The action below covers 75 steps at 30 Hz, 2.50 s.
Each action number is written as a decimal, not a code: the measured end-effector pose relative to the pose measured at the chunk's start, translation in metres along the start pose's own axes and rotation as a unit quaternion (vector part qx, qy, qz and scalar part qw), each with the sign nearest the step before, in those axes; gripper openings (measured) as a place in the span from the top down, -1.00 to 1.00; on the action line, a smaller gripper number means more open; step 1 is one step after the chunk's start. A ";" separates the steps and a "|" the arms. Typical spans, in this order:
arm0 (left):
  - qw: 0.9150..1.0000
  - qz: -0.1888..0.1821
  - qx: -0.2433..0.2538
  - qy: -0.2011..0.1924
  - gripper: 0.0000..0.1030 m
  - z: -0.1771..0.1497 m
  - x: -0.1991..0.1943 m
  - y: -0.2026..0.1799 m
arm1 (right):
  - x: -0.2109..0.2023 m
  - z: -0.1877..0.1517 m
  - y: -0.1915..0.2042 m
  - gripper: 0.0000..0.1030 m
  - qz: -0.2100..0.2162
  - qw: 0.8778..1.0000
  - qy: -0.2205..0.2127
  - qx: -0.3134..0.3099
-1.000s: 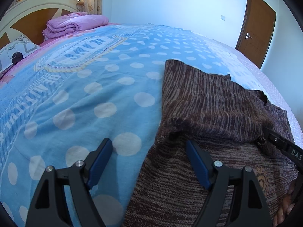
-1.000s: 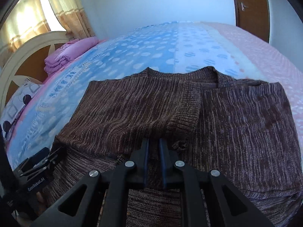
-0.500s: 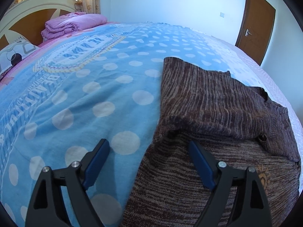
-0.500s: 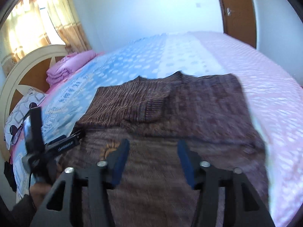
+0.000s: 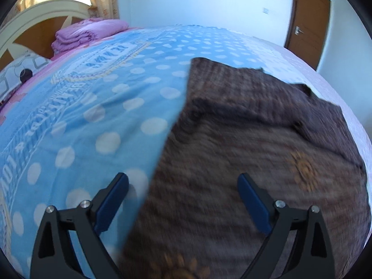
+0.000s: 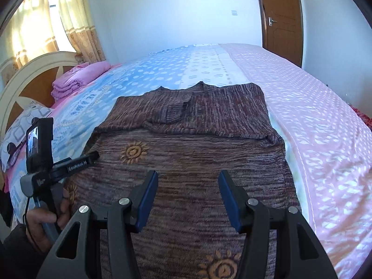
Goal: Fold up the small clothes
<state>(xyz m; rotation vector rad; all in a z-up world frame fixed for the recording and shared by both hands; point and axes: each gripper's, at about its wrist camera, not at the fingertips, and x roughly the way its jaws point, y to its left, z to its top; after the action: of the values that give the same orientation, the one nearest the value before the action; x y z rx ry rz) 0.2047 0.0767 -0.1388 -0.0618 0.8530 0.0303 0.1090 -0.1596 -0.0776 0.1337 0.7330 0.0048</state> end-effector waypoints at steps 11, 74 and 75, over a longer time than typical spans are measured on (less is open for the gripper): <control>0.997 -0.011 0.072 -0.002 -0.88 -0.026 -0.031 -0.028 | -0.004 -0.016 0.002 -0.07 -0.008 1.000 0.007 0.000; 0.984 -0.121 0.093 0.087 -0.44 -0.147 -0.118 0.080 | -0.053 -0.144 -0.039 0.20 -0.075 0.980 0.173 -0.058; 0.982 -0.135 0.089 0.095 -0.23 -0.148 -0.119 0.080 | -0.053 -0.145 -0.041 0.37 -0.083 0.979 0.174 -0.059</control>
<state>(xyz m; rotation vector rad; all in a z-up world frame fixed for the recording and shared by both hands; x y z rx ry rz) 0.0117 0.1464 -0.1496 -0.0122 1.0283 -0.3107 -0.0288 -0.1852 -0.1534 -0.0450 1.0905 -0.0885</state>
